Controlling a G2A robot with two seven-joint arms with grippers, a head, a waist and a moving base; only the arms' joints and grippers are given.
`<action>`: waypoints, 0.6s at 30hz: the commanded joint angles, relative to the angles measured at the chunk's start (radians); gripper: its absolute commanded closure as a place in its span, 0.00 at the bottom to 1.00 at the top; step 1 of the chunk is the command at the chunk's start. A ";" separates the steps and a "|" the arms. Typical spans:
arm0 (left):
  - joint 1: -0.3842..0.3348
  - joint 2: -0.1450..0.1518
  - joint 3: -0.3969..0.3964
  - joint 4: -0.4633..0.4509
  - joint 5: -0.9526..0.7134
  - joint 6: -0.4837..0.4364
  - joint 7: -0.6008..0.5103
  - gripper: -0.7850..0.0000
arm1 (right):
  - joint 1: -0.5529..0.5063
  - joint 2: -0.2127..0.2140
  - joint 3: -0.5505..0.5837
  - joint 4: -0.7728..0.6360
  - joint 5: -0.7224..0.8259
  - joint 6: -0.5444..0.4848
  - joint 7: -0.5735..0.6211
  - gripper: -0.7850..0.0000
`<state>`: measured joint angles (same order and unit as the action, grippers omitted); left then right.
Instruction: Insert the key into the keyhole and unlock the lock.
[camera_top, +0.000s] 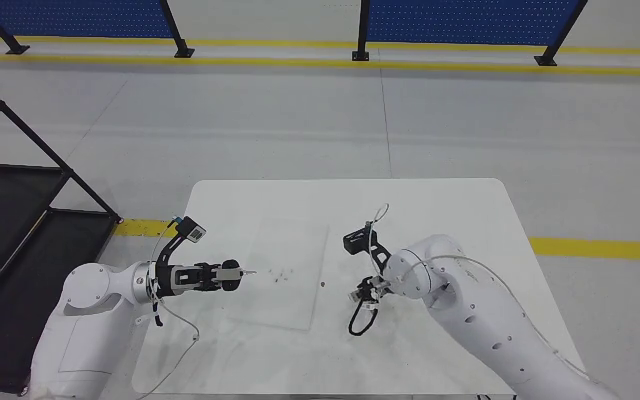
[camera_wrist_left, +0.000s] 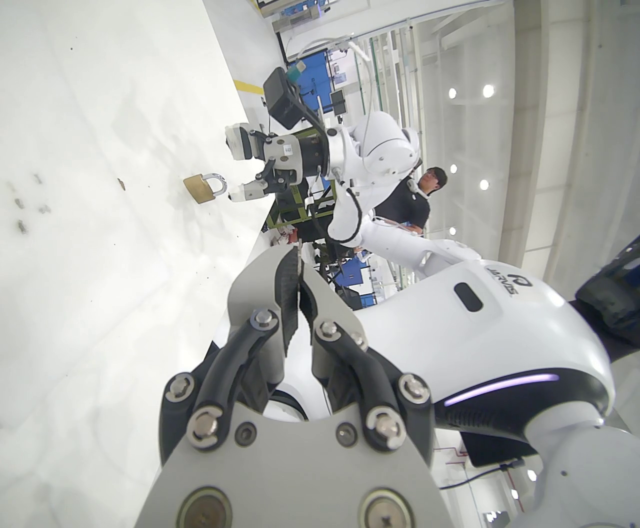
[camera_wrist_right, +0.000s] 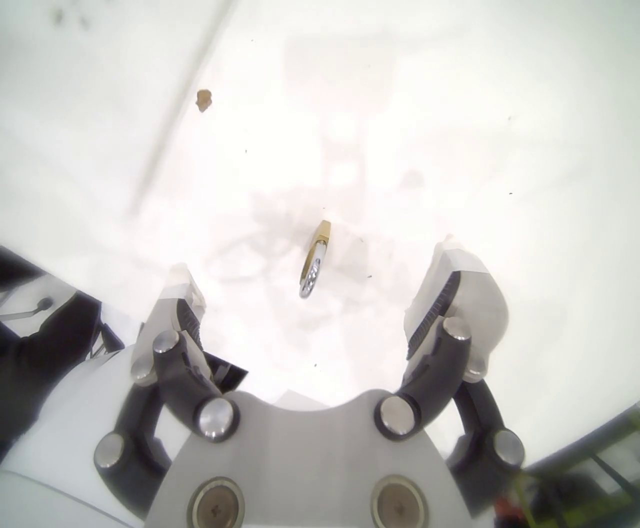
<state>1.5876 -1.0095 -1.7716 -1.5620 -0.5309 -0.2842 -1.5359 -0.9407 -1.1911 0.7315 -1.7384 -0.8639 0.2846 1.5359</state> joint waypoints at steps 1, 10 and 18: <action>0.000 0.000 0.000 0.000 0.000 0.000 0.000 1.00 | 0.010 0.008 -0.016 0.004 0.004 0.000 0.000 0.00; 0.000 0.000 0.000 0.000 0.000 0.000 0.000 1.00 | 0.047 0.050 -0.089 0.029 0.044 0.000 0.000 0.00; 0.000 0.000 0.000 0.000 0.000 0.000 0.000 1.00 | 0.075 0.057 -0.127 0.051 0.081 0.000 0.000 0.00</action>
<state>1.5876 -1.0095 -1.7716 -1.5620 -0.5309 -0.2842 -1.5359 -0.8690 -1.1333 0.6083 -1.6894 -0.7861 0.2844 1.5359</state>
